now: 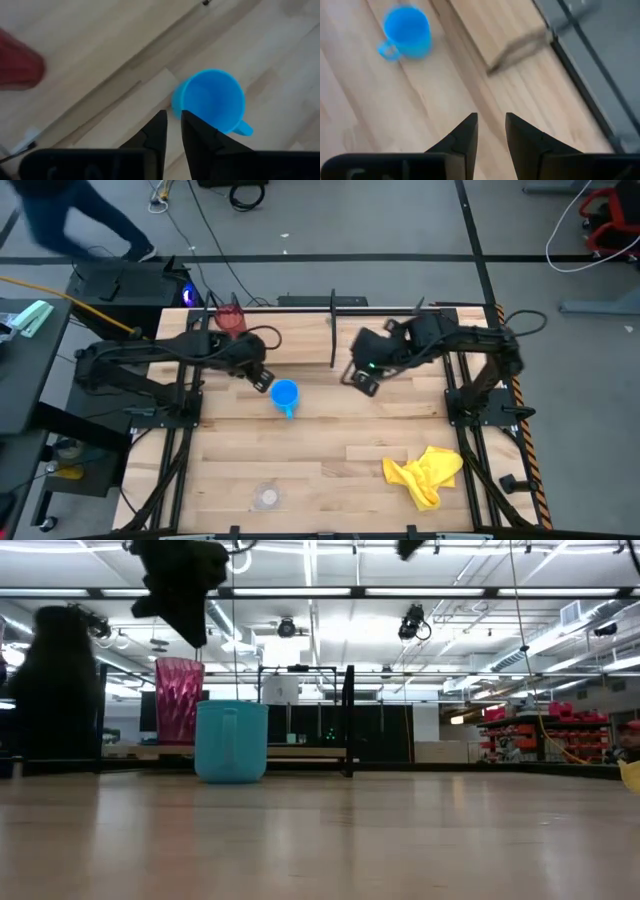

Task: Stack small to large cups/mugs on shelf
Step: Put the blue mug on the shelf

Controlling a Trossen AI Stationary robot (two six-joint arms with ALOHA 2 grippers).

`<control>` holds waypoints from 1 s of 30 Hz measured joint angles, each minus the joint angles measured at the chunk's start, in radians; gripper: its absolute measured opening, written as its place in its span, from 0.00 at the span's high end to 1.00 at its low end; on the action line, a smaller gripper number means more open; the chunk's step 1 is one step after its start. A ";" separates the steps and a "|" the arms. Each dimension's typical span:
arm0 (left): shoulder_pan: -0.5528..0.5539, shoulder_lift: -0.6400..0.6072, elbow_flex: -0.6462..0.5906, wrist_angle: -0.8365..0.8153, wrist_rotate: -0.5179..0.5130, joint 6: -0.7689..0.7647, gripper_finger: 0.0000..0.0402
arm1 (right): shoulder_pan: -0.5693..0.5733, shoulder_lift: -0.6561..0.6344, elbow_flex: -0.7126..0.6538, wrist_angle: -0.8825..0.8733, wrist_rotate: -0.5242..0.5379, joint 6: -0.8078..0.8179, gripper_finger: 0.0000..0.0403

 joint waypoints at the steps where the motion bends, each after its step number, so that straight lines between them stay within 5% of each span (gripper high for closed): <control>1: 0.010 0.013 0.000 0.011 0.024 0.013 0.83 | 0.007 -0.034 -0.065 0.004 -0.001 0.036 0.74; 10: 0.083 0.113 0.000 0.053 0.079 0.113 0.79 | 0.069 -0.349 -0.576 0.226 -0.009 0.345 0.73; 16: 0.104 0.192 0.000 0.078 0.186 0.165 0.75 | 0.078 -0.452 -0.823 0.432 -0.073 0.365 0.73; 20: 0.102 0.232 0.000 0.119 0.254 0.167 0.71 | 0.078 -0.463 -0.913 0.467 -0.092 0.410 0.73; 30: 0.110 0.288 0.001 0.121 0.235 0.160 0.65 | 0.078 -0.462 -0.954 0.488 -0.114 0.428 0.73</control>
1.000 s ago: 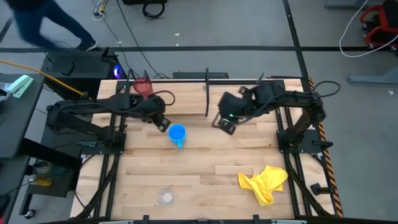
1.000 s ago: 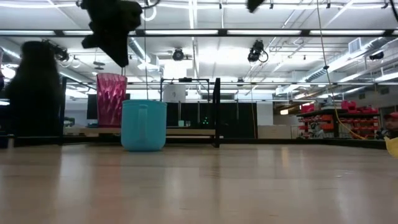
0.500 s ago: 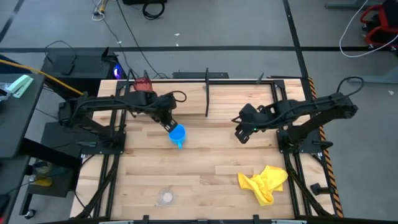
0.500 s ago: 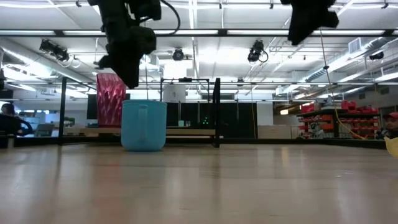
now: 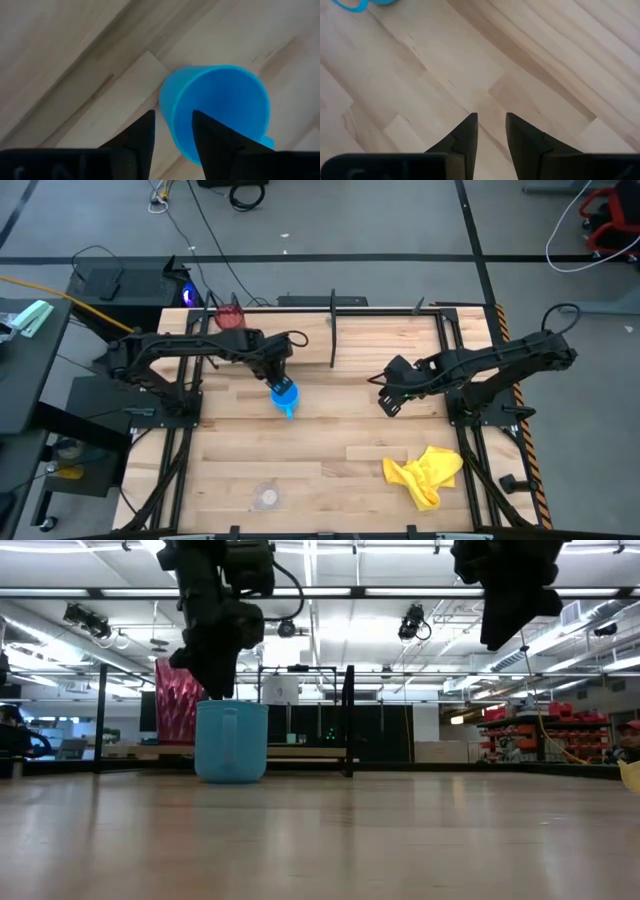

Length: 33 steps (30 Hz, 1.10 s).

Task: Stack small to large cups/mugs on shelf
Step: Put the blue mug on the shelf

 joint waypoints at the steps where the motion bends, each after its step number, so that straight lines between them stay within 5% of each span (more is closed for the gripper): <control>1: 0.000 0.010 0.000 0.001 0.000 0.000 0.65 | 0.000 0.000 0.000 0.003 0.000 -0.001 0.73; 16: -0.008 0.090 -0.001 0.026 0.000 -0.027 0.67 | 0.000 0.001 0.000 0.019 0.000 -0.021 0.73; 33: -0.007 0.089 -0.001 0.066 0.000 0.074 0.96 | 0.000 0.001 0.000 0.035 0.001 -0.028 0.73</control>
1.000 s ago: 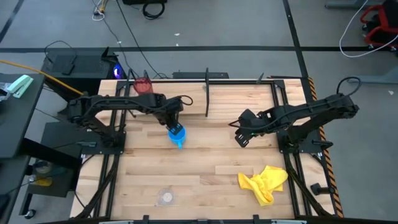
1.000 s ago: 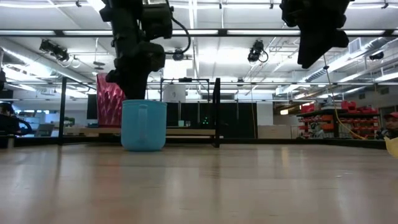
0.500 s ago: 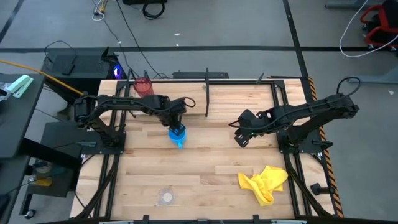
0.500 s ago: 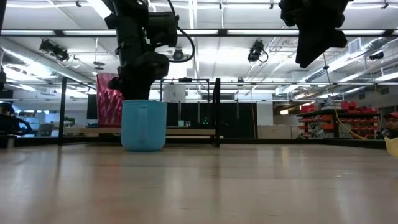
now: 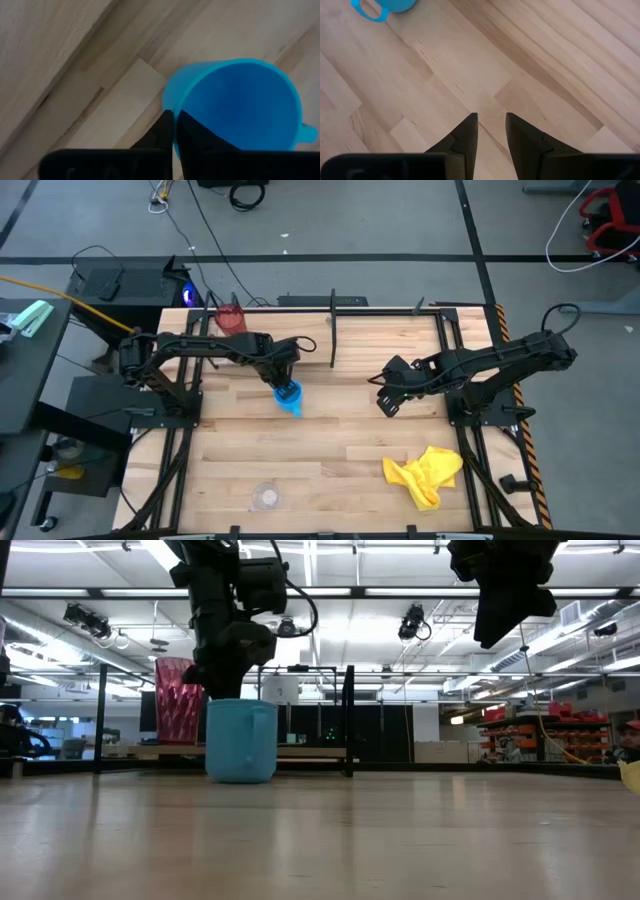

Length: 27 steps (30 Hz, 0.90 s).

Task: Stack small to large cups/mugs on shelf
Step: Put the blue mug on the shelf

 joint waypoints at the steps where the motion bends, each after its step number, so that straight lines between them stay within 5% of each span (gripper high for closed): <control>1: 0.000 0.000 0.000 -0.003 0.000 0.008 0.97 | 0.000 0.000 0.000 0.000 0.000 -0.001 0.73; 10: 0.000 0.000 0.153 -0.207 -0.002 0.237 0.97 | 0.000 0.000 0.000 0.000 0.000 -0.008 0.73; 19: 0.077 -0.001 0.454 -0.373 -0.123 0.721 0.97 | 0.000 0.000 0.000 0.000 0.000 -0.020 0.74; 27: 0.283 0.001 0.587 -0.487 -0.120 0.765 0.97 | -0.003 0.000 0.000 0.041 0.000 -0.038 0.74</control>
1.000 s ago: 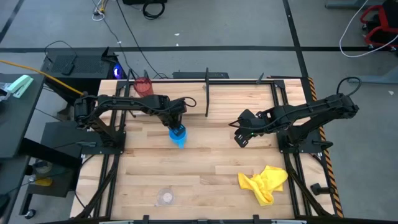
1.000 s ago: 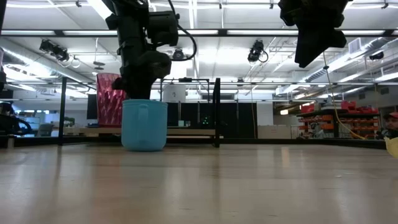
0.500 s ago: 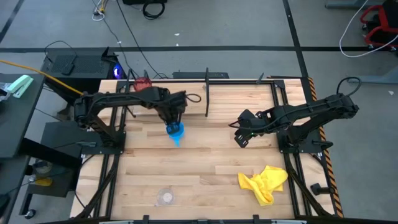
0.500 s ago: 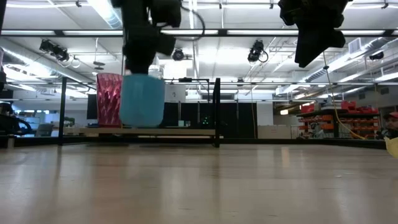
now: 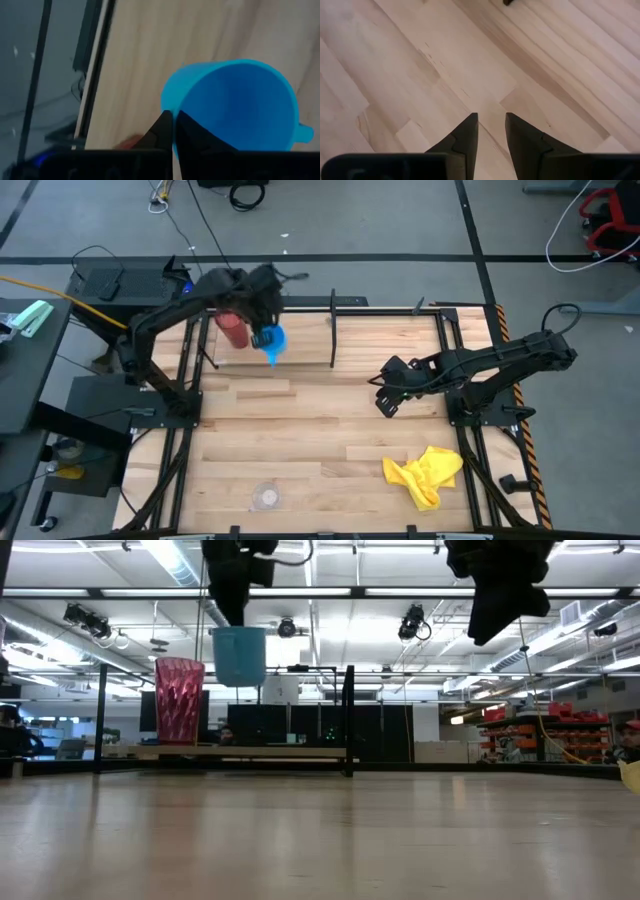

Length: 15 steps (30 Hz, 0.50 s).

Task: Stack small to large cups/mugs on shelf
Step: Put the blue mug on the shelf

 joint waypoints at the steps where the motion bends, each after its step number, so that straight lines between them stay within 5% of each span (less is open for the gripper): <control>1: 0.022 0.008 0.007 -0.015 0.008 0.011 0.97 | -0.006 0.000 0.000 0.009 -0.001 -0.012 0.74; 9: 0.092 0.202 0.136 -0.190 0.062 0.131 0.97 | -0.076 0.000 0.000 0.044 -0.034 -0.048 0.74; 15: 0.098 0.330 0.297 -0.169 0.116 0.197 0.97 | -0.076 0.000 0.000 0.045 -0.038 -0.049 0.74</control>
